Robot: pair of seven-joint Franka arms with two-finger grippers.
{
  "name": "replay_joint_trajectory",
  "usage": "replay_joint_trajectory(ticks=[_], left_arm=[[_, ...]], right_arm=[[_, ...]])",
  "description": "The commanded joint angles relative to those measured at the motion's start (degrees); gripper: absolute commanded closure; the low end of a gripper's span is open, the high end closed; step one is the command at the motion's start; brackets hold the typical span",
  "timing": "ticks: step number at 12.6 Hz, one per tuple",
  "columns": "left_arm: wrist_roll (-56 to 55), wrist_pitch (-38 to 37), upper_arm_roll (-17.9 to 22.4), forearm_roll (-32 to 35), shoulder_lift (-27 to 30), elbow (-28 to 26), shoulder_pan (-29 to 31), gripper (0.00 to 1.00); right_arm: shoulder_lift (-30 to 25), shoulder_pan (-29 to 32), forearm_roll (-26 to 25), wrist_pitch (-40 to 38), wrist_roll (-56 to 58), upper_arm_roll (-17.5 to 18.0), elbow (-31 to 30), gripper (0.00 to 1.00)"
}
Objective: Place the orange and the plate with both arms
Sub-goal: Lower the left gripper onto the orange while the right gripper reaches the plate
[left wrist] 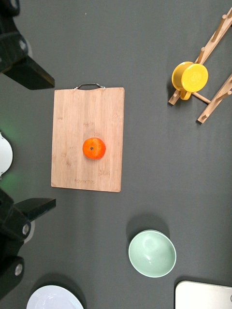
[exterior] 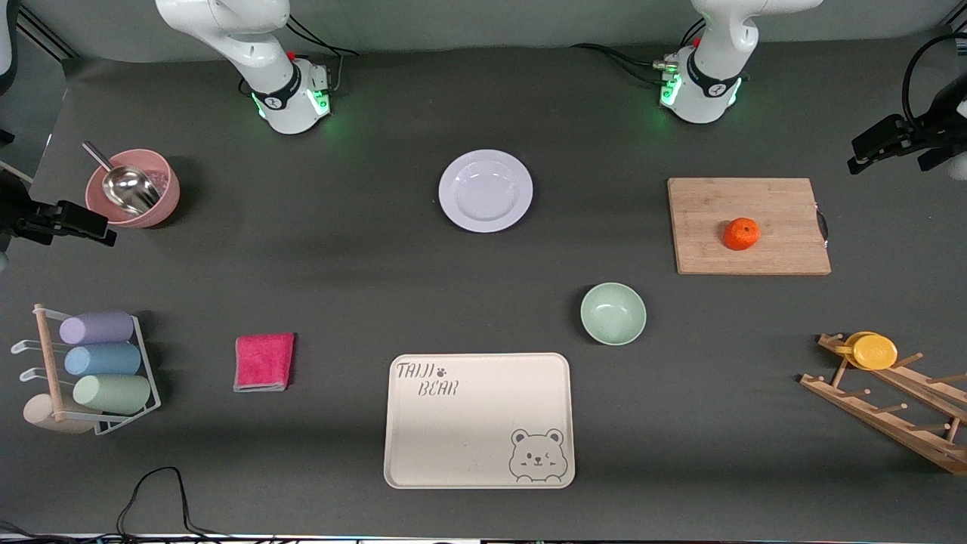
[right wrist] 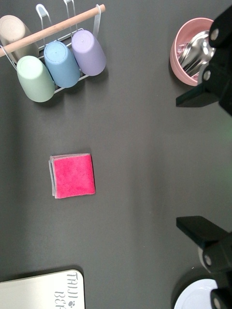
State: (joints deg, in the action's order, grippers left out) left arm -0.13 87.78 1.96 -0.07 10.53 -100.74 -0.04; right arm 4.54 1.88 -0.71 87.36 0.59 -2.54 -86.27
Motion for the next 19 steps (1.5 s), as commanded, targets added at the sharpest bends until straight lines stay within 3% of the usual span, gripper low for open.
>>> replay_joint_trajectory(ticks=[1, 4, 8, 13, 16, 19], left_arm=[[0.6, -0.3, -0.2, 0.5, 0.6, -0.7, 0.0, 0.00], [0.7, 1.2, -0.2, 0.5, 0.4, -3.9, 0.1, 0.00], [0.7, 20.7, 0.1, 0.6, 7.6, -29.1, 0.4, 0.00], [0.8, 41.2, 0.1, 0.9, 6.8, -46.4, 1.2, 0.00], [0.7, 50.6, 0.1, 1.1, 3.0, -51.8, 1.4, 0.00], [0.7, 59.4, 0.1, 1.1, -2.7, -54.3, 1.8, 0.00]], right_arm=[[-1.2, -0.7, 0.6, -1.3, -1.5, -0.5, -0.8, 0.00], [-1.2, -0.6, 0.6, -1.3, -1.5, -0.5, -0.7, 0.00], [-1.5, -0.8, 1.0, -1.4, -1.6, -0.5, -1.3, 0.00], [-13.2, -5.6, 3.4, 1.2, -5.8, -0.5, -14.2, 0.00], [-17.1, -7.8, 3.4, 1.3, -8.8, -0.3, -17.6, 0.00], [-21.2, -14.6, 3.4, 4.2, -16.2, -0.2, -22.8, 0.00]])
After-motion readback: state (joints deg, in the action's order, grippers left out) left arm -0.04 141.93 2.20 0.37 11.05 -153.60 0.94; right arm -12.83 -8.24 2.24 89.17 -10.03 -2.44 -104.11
